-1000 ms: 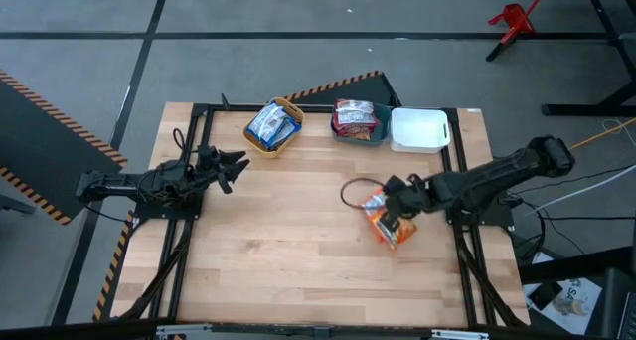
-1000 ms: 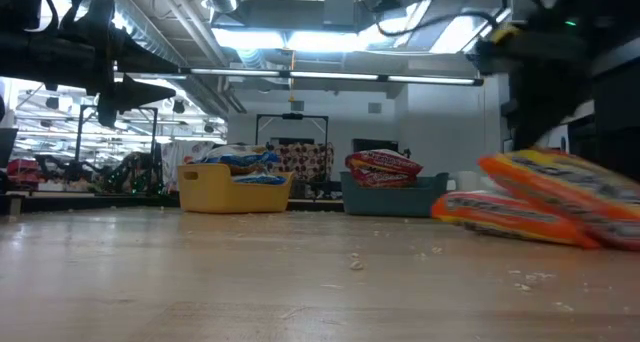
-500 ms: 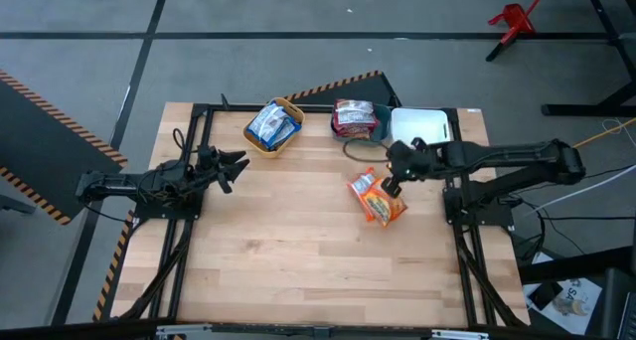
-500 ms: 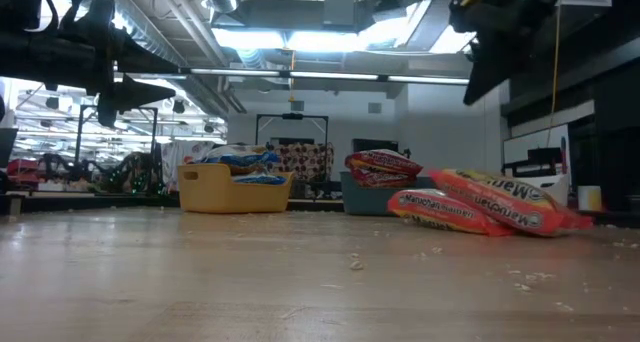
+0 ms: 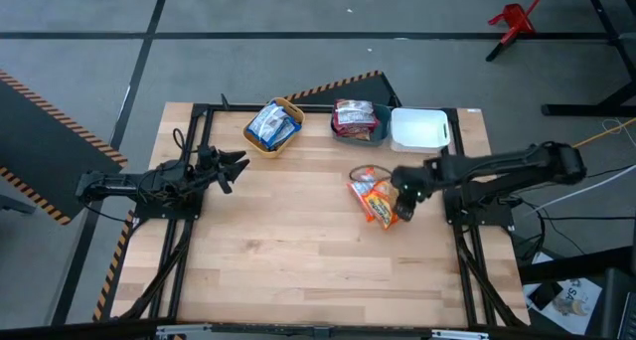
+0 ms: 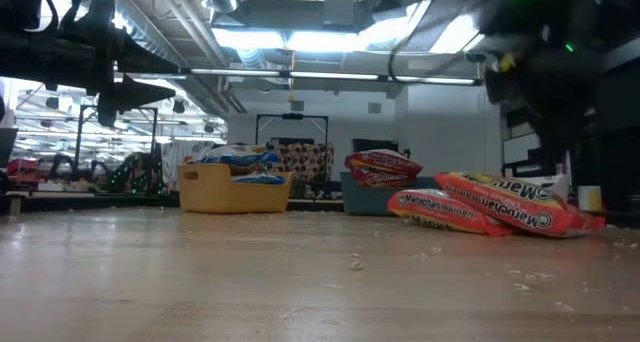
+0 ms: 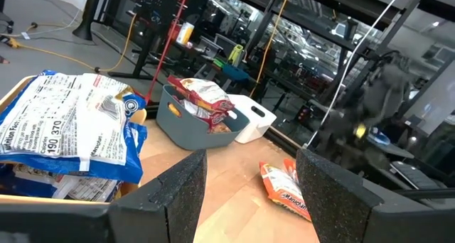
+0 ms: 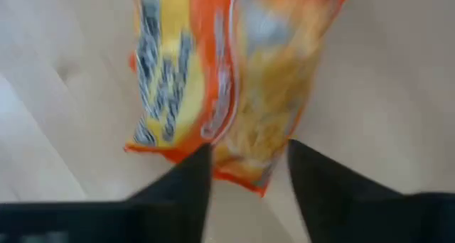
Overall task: Sort Maruchan noodles
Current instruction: Put the top orange noodle pack into the white bin
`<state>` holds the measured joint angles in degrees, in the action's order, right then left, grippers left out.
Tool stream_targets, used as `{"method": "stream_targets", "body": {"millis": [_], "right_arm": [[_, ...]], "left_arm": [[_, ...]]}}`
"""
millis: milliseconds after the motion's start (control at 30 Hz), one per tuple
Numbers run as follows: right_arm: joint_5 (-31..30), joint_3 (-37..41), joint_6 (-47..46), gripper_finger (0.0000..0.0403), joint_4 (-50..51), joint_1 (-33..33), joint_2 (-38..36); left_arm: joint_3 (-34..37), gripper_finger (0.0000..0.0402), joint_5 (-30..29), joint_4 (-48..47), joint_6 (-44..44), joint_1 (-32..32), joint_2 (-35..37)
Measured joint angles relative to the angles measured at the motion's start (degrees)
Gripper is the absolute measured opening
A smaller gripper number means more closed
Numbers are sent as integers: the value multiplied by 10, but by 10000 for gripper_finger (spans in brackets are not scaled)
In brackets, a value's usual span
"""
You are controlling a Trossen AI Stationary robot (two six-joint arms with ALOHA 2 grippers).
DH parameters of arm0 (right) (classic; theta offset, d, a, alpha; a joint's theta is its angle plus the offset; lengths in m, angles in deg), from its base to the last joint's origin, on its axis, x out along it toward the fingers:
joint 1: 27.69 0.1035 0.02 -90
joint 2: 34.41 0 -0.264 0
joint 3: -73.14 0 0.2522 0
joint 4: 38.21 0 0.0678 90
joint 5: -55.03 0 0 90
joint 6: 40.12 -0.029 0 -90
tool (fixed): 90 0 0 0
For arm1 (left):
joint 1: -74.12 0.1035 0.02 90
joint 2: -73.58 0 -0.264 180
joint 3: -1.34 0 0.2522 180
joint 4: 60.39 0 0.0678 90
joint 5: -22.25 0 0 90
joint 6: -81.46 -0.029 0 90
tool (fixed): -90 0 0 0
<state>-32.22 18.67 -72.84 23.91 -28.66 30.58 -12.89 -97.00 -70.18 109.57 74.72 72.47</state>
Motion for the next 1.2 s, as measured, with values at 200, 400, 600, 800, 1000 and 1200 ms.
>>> {"method": "stream_targets", "body": {"millis": [200, 400, 600, 800, 1000, 1200], "right_arm": [[9, 107, -77, 290, -126, 53, 0], [-51, 144, -88, 338, -189, 74, 12], [-89, 143, -88, 331, -188, 74, 43], [-103, 142, -98, 245, -187, 73, 74], [-101, 142, -124, 115, -184, 73, 76], [-90, 126, -134, 28, -178, 73, 78]], "left_arm": [[0, 212, 0, 0, -2, 0, 0], [0, 212, -2, 0, -2, 0, 0], [0, 212, -6, 0, -2, 0, 0], [0, 212, -17, 0, -2, 0, 0], [0, 212, -17, 1, 3, 0, 0], [0, 212, -16, 1, 3, 0, 0]]}}
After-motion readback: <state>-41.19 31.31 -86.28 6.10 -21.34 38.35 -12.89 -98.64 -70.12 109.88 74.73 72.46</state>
